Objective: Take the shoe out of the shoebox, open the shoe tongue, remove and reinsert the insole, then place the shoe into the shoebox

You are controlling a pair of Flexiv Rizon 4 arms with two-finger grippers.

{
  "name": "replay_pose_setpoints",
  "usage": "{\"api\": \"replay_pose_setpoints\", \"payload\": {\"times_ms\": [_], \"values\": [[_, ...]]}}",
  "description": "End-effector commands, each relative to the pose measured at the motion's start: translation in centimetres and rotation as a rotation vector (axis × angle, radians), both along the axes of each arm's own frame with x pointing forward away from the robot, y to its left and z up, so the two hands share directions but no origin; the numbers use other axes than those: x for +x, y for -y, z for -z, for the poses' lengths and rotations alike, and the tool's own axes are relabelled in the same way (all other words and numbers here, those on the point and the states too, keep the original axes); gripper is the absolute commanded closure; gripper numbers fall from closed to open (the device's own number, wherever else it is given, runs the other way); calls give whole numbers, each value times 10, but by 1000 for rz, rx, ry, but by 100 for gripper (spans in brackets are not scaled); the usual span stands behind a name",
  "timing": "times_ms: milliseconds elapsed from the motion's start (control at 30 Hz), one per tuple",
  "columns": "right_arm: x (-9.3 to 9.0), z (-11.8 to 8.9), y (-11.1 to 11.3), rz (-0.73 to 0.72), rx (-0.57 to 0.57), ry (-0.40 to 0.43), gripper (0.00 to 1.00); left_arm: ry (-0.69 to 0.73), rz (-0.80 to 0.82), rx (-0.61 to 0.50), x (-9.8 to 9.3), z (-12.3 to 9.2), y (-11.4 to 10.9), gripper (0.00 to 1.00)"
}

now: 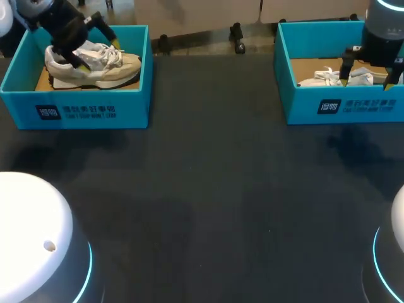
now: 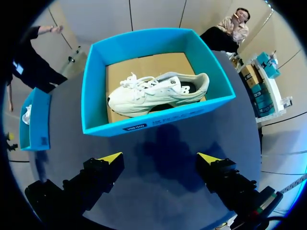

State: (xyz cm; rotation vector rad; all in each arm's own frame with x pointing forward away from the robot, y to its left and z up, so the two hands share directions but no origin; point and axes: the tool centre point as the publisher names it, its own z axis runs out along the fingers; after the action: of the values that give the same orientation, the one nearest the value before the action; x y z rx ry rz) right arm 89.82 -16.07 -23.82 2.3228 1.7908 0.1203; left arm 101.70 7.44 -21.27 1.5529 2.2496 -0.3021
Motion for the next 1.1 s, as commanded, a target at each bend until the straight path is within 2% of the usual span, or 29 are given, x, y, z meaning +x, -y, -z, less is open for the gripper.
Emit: {"api": "replay_pose_setpoints", "payload": {"times_ms": [33, 233, 833, 1100], "values": [[-1, 0, 0, 1, 1, 3, 0, -3, 22, 152, 24, 1, -8, 0], [-1, 0, 0, 1, 1, 3, 0, 25, 4, 234, 51, 7, -27, 0], [-1, 0, 0, 1, 1, 3, 0, 35, 18, 236, 51, 7, -27, 0], [-1, 0, 0, 1, 1, 3, 0, 3, 49, 281, 83, 9, -61, 0]]}}
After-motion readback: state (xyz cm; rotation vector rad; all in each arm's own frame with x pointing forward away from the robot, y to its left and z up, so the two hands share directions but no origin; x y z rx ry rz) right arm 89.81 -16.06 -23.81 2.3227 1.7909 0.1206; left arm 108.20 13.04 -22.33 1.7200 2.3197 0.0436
